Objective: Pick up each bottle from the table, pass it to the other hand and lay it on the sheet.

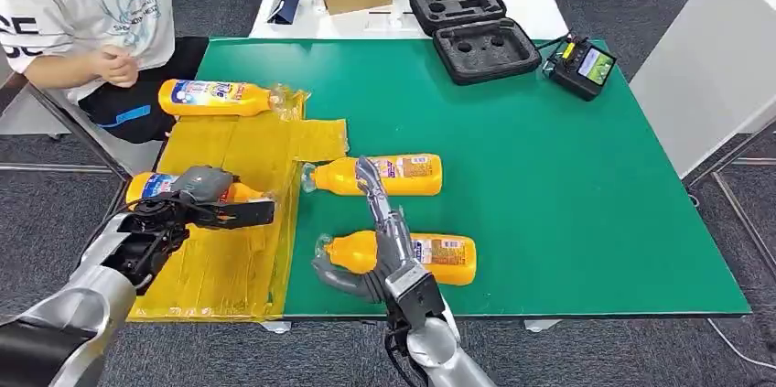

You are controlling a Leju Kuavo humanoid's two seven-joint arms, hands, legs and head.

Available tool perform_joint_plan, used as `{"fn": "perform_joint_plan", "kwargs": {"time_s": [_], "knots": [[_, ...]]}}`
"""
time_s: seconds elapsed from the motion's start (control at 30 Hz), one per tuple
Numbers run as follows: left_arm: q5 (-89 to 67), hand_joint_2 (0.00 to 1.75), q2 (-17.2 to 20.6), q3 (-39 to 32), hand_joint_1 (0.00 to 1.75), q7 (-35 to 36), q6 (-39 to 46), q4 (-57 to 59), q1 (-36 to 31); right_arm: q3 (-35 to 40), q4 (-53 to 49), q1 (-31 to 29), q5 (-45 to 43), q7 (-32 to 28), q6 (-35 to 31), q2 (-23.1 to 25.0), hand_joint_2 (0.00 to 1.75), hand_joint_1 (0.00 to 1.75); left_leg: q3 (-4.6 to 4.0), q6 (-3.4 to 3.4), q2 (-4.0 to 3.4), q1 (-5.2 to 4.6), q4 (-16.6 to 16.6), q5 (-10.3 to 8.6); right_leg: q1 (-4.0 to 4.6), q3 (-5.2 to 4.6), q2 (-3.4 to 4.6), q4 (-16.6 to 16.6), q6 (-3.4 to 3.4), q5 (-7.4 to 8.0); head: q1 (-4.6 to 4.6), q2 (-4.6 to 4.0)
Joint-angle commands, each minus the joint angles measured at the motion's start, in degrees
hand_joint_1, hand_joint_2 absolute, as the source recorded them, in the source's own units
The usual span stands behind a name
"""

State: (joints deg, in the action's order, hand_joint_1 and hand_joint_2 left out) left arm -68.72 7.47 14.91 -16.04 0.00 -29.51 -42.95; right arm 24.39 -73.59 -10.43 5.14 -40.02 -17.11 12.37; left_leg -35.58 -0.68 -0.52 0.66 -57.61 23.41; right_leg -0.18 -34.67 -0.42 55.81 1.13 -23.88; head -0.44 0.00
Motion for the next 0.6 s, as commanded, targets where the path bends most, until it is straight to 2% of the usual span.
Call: {"fn": "perform_joint_plan", "kwargs": {"time_s": [0.03, 0.17, 0.2, 0.23, 0.27, 0.5, 0.53, 0.6], "knots": [[-0.22, 1.75, -0.34, 1.93, 1.75, 0.29, -0.62, 5.62, -2.13, -1.57, 3.59, -2.12, -0.17, 0.02, 0.04, 0.24, 1.75, 0.0, 0.31, 0.0, 0.02, -0.03, 0.05, 0.1, -0.04, 0.29, 0.05, -0.03, 0.0, -0.1, 0.0, 0.0], [0.29, 1.75, -0.39, 1.51, 1.75, 0.44, -0.91, 5.96, -2.18, -1.54, 3.84, -2.17, -0.1, 0.02, 0.0, 0.24, 1.75, 0.0, 0.27, 0.0, 0.02, -0.02, 0.06, 0.07, -0.03, 0.26, 0.04, -0.04, 0.0, -0.08, 0.0, 0.0], [0.68, 1.75, -0.45, 1.24, 1.57, 0.41, -1.23, 6.17, -2.3, -1.52, 3.99, -2.23, -0.17, 0.02, 0.11, 0.27, 1.75, 0.0, 0.21, 0.0, -0.01, -0.02, 0.05, 0.05, -0.02, 0.2, 0.05, -0.04, -0.01, -0.05, 0.0, 0.0], [0.74, 1.75, -0.43, 1.23, 0.47, 0.43, -1.39, 6.31, -2.41, -1.49, 4.08, -2.27, -0.14, 0.02, 0.08, 0.26, 1.75, 0.0, 0.36, 0.0, 0.01, -0.02, 0.07, 0.1, -0.03, 0.35, 0.06, -0.05, -0.01, -0.1, 0.0, 0.0], [1.53, 1.75, -0.55, 0.63, 0.0, 0.25, -2.08, 6.65, -2.6, -1.52, 4.24, -2.3, -0.22, 0.02, 0.06, 0.29, 1.75, 0.0, 0.27, 0.0, 0.01, -0.02, 0.06, 0.07, -0.03, 0.25, 0.05, -0.03, -0.01, -0.07, 0.0, 0.0], [6.71, 1.75, -1.06, -2.04, 0.0, -3.58, -7.37, 7.41, -2.86, -1.69, 5.23, -2.53, -0.61, 0.02, -0.21, 0.22, 1.75, 0.0, 0.3, 0.0, 0.0, -0.03, 0.08, 0.07, -0.04, 0.29, 0.06, -0.06, 0.0, -0.06, 0.0, 0.0], [7.08, 0.0, -1.14, -2.08, 0.0, -3.79, -7.96, 7.4, -2.9, -1.8, 5.51, -2.69, -0.56, 0.02, -0.4, 0.24, 1.75, 0.0, 0.25, 0.0, 0.0, -0.02, 0.06, 0.06, -0.03, 0.25, 0.06, -0.05, 0.0, -0.05, 0.0, 0.0], [7.51, 0.0, -1.41, -2.15, 0.0, -2.65, -8.05, 7.27, -3.07, -2.16, 6.06, -2.94, -0.68, 0.02, -0.51, 0.33, 1.75, 0.0, 0.29, 0.0, 0.01, -0.03, 0.07, 0.07, -0.04, 0.3, 0.05, -0.05, 0.0, -0.07, 0.0, 0.0]]}}
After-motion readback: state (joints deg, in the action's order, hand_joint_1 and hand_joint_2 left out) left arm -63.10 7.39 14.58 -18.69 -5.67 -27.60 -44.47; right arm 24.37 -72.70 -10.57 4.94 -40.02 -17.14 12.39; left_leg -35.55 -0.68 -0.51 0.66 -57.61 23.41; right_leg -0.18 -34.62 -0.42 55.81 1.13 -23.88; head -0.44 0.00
